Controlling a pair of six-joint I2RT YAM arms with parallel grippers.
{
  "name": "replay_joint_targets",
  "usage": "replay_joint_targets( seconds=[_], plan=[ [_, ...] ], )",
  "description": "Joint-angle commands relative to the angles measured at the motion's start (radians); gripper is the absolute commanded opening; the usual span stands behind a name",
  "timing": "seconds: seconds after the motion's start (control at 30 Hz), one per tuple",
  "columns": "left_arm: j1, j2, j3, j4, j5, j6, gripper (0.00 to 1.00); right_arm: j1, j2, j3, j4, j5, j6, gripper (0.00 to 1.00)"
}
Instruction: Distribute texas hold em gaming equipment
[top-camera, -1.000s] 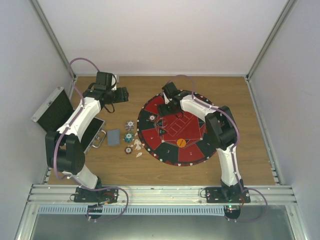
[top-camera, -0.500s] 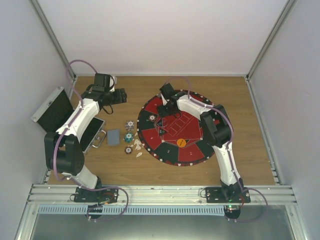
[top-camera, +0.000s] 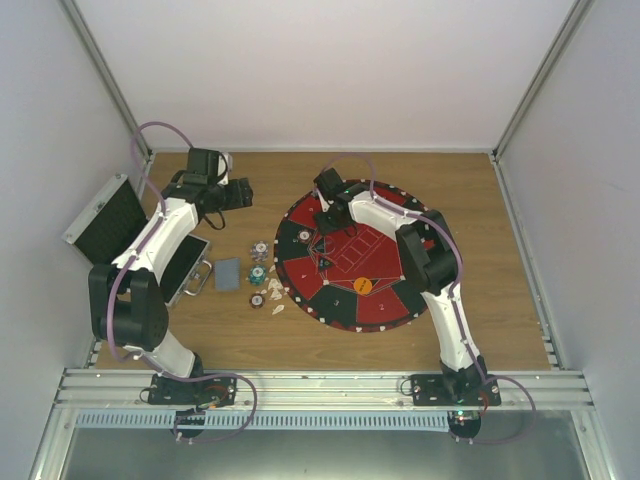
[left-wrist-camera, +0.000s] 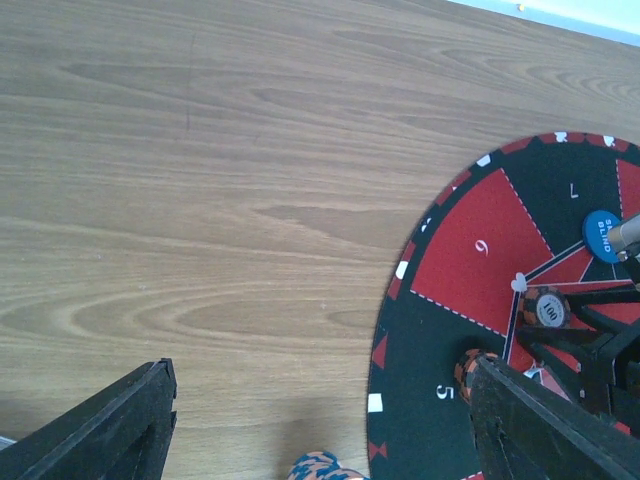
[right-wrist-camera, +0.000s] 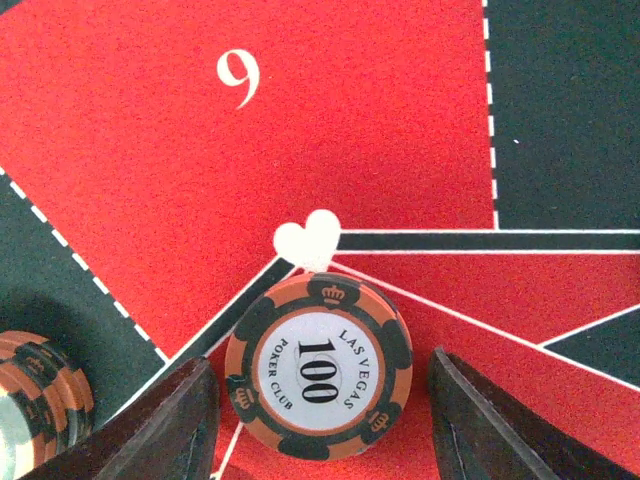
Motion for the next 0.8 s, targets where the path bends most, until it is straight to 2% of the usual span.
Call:
replay_joint_targets(
  seconds=[0.0,0.53,0.77],
  plan=[
    [0.014,-0.034,-0.013,0.050,0.007,-0.015,0.81,0.008,0.046,0.010,-0.052,0.000,-0.004,0.56],
    [0.029,-0.029,-0.007,0.051,0.011,-0.018,0.81,-0.018,0.070,0.021,-0.079,0.023,0.013,0.41],
    [0.035,-0.017,0.011,0.053,0.010,-0.022,0.81,-0.051,0.070,0.033,-0.071,0.049,0.011,0.40]
  ],
)
